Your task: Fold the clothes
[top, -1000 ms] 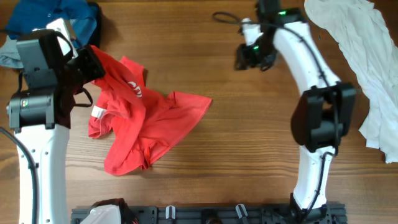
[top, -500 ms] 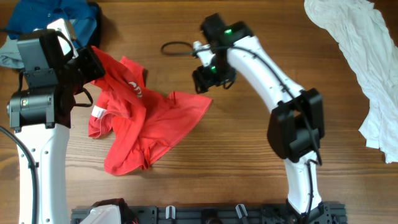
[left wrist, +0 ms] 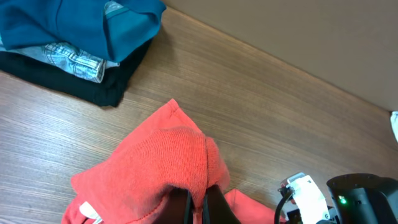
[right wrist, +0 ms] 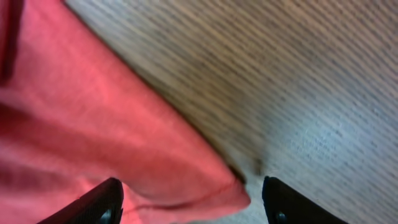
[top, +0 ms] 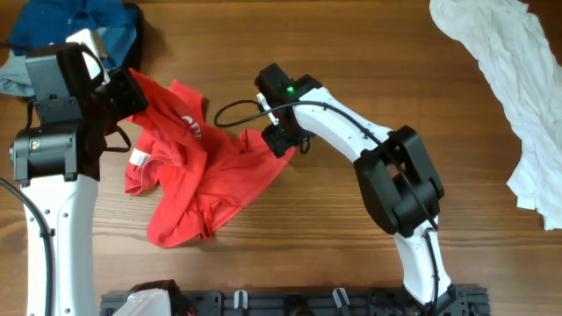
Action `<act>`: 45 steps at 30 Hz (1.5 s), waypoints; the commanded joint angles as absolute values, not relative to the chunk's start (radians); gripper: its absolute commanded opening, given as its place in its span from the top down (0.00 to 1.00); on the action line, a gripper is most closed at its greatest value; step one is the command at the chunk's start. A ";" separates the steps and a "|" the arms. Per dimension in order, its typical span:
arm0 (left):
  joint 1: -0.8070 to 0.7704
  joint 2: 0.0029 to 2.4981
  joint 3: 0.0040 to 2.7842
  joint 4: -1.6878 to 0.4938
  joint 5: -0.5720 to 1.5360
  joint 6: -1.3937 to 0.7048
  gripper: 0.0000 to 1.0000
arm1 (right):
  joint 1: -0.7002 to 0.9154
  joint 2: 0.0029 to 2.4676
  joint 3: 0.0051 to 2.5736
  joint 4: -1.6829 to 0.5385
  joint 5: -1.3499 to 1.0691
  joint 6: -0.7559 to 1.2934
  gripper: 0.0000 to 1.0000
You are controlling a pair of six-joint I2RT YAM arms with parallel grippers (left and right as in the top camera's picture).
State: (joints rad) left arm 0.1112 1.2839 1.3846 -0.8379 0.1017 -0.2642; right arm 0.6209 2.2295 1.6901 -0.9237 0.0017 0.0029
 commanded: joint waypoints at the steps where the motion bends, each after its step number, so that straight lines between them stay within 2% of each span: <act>1: 0.115 1.280 1.387 -0.835 0.095 -0.243 0.96 | 0.620 2.252 1.648 -0.876 0.027 -0.003 0.28; 3: 0.115 1.280 1.387 -0.835 0.095 -0.243 0.96 | 0.620 2.252 1.615 -0.851 0.027 0.001 0.30; 5: 0.115 1.280 1.387 -0.835 0.095 -0.243 0.96 | 0.620 2.252 1.583 -0.834 0.027 0.014 0.39; 6: 0.115 1.280 1.387 -0.835 0.095 -0.243 0.96 | 0.620 2.252 1.572 -0.831 0.027 0.027 0.50; 8: 0.115 1.280 1.387 -0.836 0.095 -0.243 0.96 | 0.620 2.252 1.558 -0.832 0.028 0.047 0.84; 9: 0.115 1.280 1.387 -0.836 0.095 -0.243 0.96 | 0.620 2.252 1.558 -0.833 0.028 0.057 0.94; 10: 0.115 1.280 1.387 -0.836 0.095 -0.243 0.96 | 0.620 2.252 1.558 -0.830 0.028 0.064 0.96; 16: 0.115 1.279 1.387 -0.835 0.091 -0.244 0.96 | 0.574 2.251 1.637 -0.886 0.031 0.118 0.96; 23: 0.110 1.280 1.387 -0.850 0.081 -0.244 0.96 | 0.356 2.251 1.869 -0.950 -0.015 0.108 0.96; 27: 0.079 1.293 1.387 -0.877 0.081 -0.244 0.96 | 0.223 2.251 1.885 -0.915 -0.137 0.073 0.96; 37: -0.080 1.469 1.387 -0.888 0.084 -0.271 0.96 | -0.028 2.251 1.916 -0.712 -0.147 0.028 0.96; 45: -0.129 1.551 1.387 -0.868 0.084 -0.270 0.96 | -0.145 2.251 2.056 -0.707 -0.159 0.028 0.96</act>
State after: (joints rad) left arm -0.1238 1.5402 1.3846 -0.8818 0.0906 -0.2661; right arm -0.1219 2.2414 1.9911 -0.6949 -0.1421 0.0360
